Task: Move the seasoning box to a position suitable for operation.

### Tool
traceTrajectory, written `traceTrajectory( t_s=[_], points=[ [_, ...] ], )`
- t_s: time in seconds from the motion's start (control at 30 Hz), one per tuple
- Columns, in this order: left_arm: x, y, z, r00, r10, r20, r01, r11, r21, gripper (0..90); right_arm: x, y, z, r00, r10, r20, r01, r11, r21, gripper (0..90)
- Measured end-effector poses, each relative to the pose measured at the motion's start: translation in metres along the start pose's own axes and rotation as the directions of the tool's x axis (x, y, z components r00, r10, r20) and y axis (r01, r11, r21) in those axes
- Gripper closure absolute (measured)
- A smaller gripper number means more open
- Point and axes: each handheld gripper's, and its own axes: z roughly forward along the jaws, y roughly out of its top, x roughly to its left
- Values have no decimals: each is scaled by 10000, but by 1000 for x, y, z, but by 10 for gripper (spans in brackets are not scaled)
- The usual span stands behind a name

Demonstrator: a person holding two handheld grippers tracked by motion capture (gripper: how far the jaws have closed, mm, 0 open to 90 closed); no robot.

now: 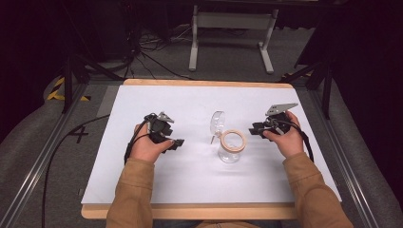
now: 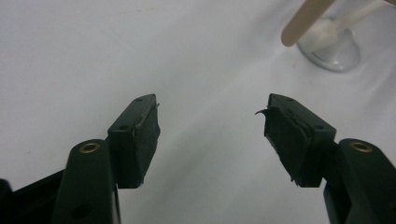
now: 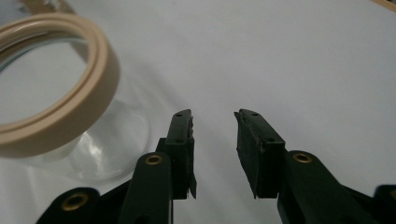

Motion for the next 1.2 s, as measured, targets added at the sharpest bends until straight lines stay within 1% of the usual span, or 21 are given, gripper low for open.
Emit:
traceTrajectory(
  t_s=[0.03,0.07,0.1,0.13,0.17,0.2,0.23,0.27,0.3,0.33,0.37,0.4,0.43,0.57,0.6,0.67,0.73,0.77,0.87,1.0,1.2],
  points=[
    [-2,-1,0,9999,62,-112,-61,9999,85,351,1,-1,1,9996,-278,17,278,9996,50,682],
    [-4,0,0,9998,143,-128,-142,9999,91,344,2,-1,2,9990,-439,60,438,9989,148,686],
    [-6,1,0,9997,233,-50,-233,9997,-3,335,2,-3,3,9985,-533,80,532,9984,184,695],
    [-6,1,0,9997,233,-50,-233,9997,-3,327,2,-3,3,9985,-533,80,532,9984,184,695],
    [-9,3,-2,9993,344,169,-341,9993,-182,327,2,-4,5,9981,-609,-1,609,9981,130,716],
    [-12,4,-4,9976,478,506,-453,9977,-498,301,4,-5,9,9967,-601,-542,612,9979,189,744],
    [-13,5,-4,9965,549,634,-513,9970,-571,283,6,-4,11,9951,-780,-605,789,9968,117,754],
    [-15,5,-5,9961,442,762,-397,9974,-594,261,8,-3,11,9936,-922,-653,933,9956,133,767],
    [-14,5,-5,9959,388,814,-344,9979,-557,253,10,-1,12,9913,-995,-861,1005,9949,69,776],
    [-15,5,-5,9969,137,775,-93,9984,-563,249,12,-1,12,9880,-932,-1232,913,9956,-209,795],
    [-15,4,-5,9979,-45,644,79,9986,-524,244,14,0,12,9845,-928,-1486,867,9951,-469,809],
    [-16,4,-6,9984,-104,550,129,9989,-459,244,16,1,12,9850,-925,-1457,859,9950,-514,826],
    [-15,5,-7,9988,53,477,-36,9993,-360,246,17,1,13,9851,-1010,-1391,947,9942,-515,840],
    [-17,4,-7,9979,19,649,11,9989,-462,250,17,-1,15,9860,-930,-1386,852,9945,-615,869],
    [-17,4,-7,9979,17,646,14,9989,-470,251,16,-3,16,9861,-860,-1422,779,9951,-616,877],
    [-17,4,-7,9979,21,640,9,9989,-460,253,16,-4,18,9834,-821,-1619,735,9956,-585,887],
    [-17,5,-6,9979,90,649,-64,9991,-409,255,18,-5,23,9808,-899,-1728,820,9953,-521,892],
    [-17,5,-6,9978,77,655,-52,9993,-380,254,18,-5,25,9809,-946,-1699,885,9951,-433,893],
    [-17,4,-6,9977,78,674,-52,9993,-376,255,17,-6,27,9805,-928,-1734,875,9954,-379,894],
    [-17,4,-6,9976,122,689,-98,9993,-352,254,15,-11,32,9791,-731,-1898,688,9972,-289,898],
    [-17,4,-5,9970,108,761,-83,9994,-329,254,15,-12,32,9769,-660,-2034,631,9978,-208,900]
  ],
)
